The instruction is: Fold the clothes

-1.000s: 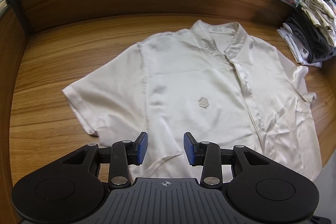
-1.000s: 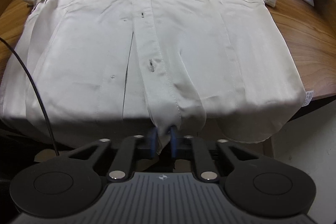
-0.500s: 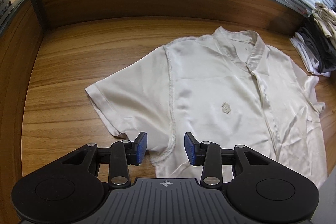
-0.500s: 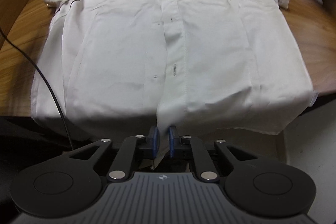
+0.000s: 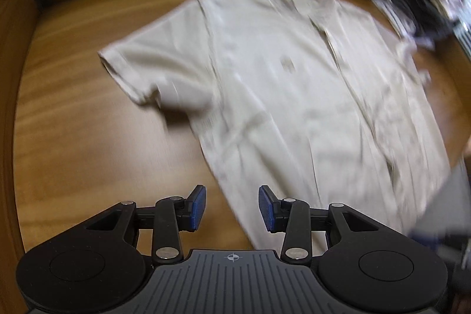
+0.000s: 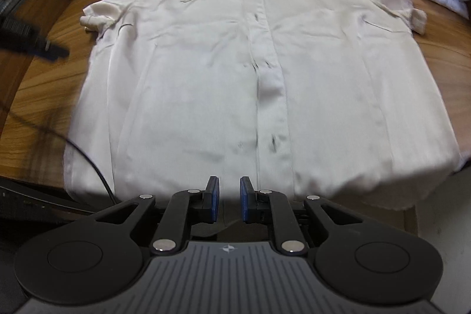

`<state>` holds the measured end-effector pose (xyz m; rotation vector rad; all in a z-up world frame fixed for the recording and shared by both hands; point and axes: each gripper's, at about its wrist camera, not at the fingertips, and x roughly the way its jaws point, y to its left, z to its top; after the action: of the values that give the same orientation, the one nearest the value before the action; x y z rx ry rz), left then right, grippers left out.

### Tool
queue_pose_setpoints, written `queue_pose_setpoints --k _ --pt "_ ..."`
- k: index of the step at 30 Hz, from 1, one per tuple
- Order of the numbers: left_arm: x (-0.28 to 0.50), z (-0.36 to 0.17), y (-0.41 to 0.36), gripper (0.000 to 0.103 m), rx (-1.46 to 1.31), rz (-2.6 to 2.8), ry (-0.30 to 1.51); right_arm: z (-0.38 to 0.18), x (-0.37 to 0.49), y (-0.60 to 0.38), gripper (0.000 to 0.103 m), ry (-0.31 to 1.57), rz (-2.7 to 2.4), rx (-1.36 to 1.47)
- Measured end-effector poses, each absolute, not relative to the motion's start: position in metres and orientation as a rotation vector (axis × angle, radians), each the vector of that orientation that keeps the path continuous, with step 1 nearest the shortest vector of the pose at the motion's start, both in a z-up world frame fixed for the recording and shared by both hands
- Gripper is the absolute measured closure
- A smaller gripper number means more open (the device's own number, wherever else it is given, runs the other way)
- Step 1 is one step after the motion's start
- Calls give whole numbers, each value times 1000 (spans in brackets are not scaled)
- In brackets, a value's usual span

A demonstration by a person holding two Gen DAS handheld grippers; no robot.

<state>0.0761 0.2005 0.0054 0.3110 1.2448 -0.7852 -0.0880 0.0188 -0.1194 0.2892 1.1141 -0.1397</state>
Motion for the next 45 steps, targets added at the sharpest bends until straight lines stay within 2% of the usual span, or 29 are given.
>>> queue_pose_setpoints --k 3,6,8,9,10,12,19,20,21,23,24,37,42,45 --pt "55 -1 208 61 341 -828 1260 -124 -73 15 85 1127 -125 259" --pt "36 -5 212 63 356 -870 1262 -128 -58 13 77 1141 -108 221" --pt "25 -8 213 72 376 -898 1250 -131 -50 12 75 1145 -97 201" --pt "21 -9 212 87 380 -913 1247 -132 -46 12 75 1148 -93 188" --pt "17 -10 212 91 378 -932 1247 -132 -42 12 74 1150 -90 174" --pt "11 -12 211 91 371 -969 1243 -134 -36 11 71 1151 -84 155" --pt "-8 -23 201 92 408 -1029 1256 -136 -23 15 72 1167 -48 79" --pt "-9 -25 201 92 408 -1026 1264 -136 -23 16 78 1170 -46 63" --pt "-9 -27 201 92 408 -1022 1271 -135 -22 18 90 1173 -44 47" --pt "-9 -32 201 92 408 -1015 1286 -136 -22 19 102 1179 -41 27" --pt "-9 -34 201 92 410 -1011 1291 -136 -22 19 103 1181 -46 16" --pt "-9 -36 202 92 412 -1005 1289 -127 -24 6 102 1148 -33 67" --pt "-9 -36 203 92 406 -1002 1289 -125 -19 7 91 1144 21 117" --pt "-9 -37 204 92 403 -1001 1287 -133 -17 5 88 1163 29 148"
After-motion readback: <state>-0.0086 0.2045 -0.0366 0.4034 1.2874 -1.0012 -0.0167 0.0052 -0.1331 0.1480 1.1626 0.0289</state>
